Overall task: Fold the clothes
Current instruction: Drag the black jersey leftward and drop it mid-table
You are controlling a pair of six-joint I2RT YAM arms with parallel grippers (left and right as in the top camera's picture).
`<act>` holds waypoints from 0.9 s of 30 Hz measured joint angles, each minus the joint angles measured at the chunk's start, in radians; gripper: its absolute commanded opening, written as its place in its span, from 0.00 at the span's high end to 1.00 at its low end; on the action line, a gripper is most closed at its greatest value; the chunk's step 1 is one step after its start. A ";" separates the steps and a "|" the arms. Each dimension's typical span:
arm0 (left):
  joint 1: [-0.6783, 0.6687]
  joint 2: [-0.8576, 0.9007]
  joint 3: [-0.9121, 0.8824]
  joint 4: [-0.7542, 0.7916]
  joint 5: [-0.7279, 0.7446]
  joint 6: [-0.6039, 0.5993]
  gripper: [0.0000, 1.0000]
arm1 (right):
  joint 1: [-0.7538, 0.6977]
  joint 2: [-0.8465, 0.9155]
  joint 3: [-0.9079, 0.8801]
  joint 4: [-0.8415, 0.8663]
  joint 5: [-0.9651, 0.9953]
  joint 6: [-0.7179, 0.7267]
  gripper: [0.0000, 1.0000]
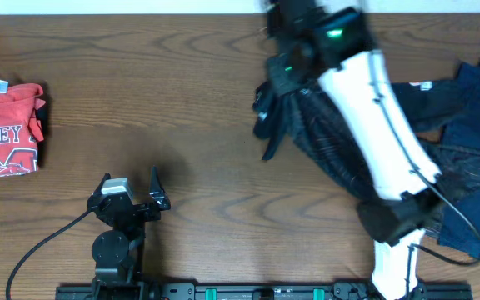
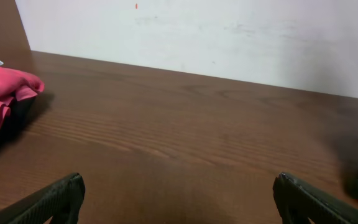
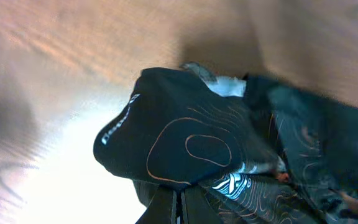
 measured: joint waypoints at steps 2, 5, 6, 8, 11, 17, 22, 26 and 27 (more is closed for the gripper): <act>0.000 0.000 0.000 0.000 0.000 0.000 0.02 | 0.034 0.046 0.000 -0.001 -0.003 0.000 0.99; 0.000 0.000 0.000 0.000 0.000 0.000 0.02 | 0.077 0.103 0.000 -0.002 -0.005 0.000 0.99; 0.000 0.000 0.000 0.000 0.000 0.000 0.02 | 0.095 0.122 0.000 -0.002 -0.005 -0.001 0.99; 0.000 0.000 0.000 0.000 0.000 0.000 0.02 | 0.125 0.150 0.000 -0.001 -0.005 -0.002 0.99; 0.000 0.000 0.000 0.000 0.000 0.000 0.02 | 0.171 0.188 0.000 0.010 -0.018 -0.002 0.99; 0.000 0.000 0.000 0.000 0.000 0.000 0.02 | 0.245 0.220 0.000 0.041 -0.043 -0.010 0.99; 0.000 0.000 0.000 0.000 0.000 0.000 0.02 | 0.280 0.220 0.000 0.065 -0.051 -0.024 0.99; 0.000 0.000 0.000 0.000 0.000 0.000 0.02 | 0.298 0.220 0.001 0.083 -0.050 -0.045 0.99; 0.000 0.000 0.000 0.000 0.000 0.000 0.02 | 0.304 0.220 0.001 0.088 -0.050 -0.046 0.99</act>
